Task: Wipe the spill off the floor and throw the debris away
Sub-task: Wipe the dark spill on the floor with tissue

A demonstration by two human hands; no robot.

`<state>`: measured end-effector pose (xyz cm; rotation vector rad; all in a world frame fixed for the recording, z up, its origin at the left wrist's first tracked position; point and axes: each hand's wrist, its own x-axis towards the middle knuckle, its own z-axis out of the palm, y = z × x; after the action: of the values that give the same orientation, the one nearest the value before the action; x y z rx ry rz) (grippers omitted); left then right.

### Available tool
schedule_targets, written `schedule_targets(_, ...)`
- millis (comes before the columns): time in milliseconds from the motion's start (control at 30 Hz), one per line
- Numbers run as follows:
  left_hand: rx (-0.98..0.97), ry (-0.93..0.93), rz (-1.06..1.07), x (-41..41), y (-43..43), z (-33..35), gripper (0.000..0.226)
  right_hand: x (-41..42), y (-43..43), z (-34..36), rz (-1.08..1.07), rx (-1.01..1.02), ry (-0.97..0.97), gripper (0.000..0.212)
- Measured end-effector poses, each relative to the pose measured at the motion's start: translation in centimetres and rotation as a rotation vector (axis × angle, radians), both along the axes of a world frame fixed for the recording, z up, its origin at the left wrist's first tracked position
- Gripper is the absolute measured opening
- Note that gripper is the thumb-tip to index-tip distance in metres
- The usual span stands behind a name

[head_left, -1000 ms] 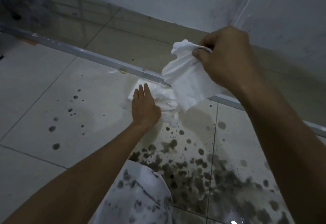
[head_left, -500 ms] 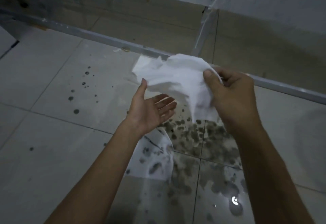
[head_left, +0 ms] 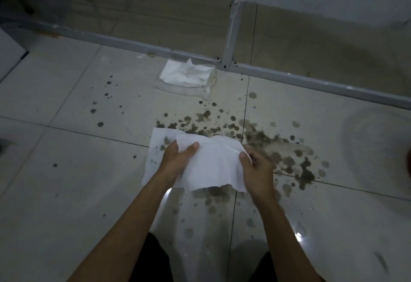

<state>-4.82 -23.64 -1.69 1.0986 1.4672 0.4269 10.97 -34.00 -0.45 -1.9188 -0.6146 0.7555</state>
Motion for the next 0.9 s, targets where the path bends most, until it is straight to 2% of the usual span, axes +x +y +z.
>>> schedule_targets(133,0.106,-0.028,-0.100,0.3,-0.1,-1.3,0.053,0.0,-0.4,-2.7,0.017,0.010,0.048,0.029)
schedule_targets(300,0.232,0.072,-0.143,0.8,0.5,-2.5,0.052,0.1,-0.2,-4.4,0.012,0.055,0.050,0.045)
schedule_targets(467,0.271,0.179,-0.126,1.0,0.3,-4.2,0.074,-0.4,-0.4,-5.3,0.099,-0.024,-0.270,0.049)
schedule_targets(600,0.576,0.499,-0.129,1.0,-1.0,-4.4,0.076,-1.2,-0.3,-4.9,0.156,-0.088,-0.624,0.046)
schedule_targets(667,0.711,0.571,-0.286,1.1,-2.3,-4.9,0.070,-2.3,0.3,-4.6,0.245,-0.036,-0.713,0.042)
schedule_targets(733,0.722,0.640,-0.475,0.9,-3.6,-6.0,0.067,-3.6,0.8,-4.8,0.419,-0.009,-0.732,0.043)
schedule_targets(833,0.615,0.760,-0.649,0.1,-4.3,-7.6,0.064,-4.8,1.0,-6.1,0.713,-0.220,-0.663,0.053)
schedule_targets(900,0.618,0.765,-0.689,-0.5,-4.2,-8.0,0.062,-4.8,0.5,-7.6,0.805,-0.363,-0.703,0.056)
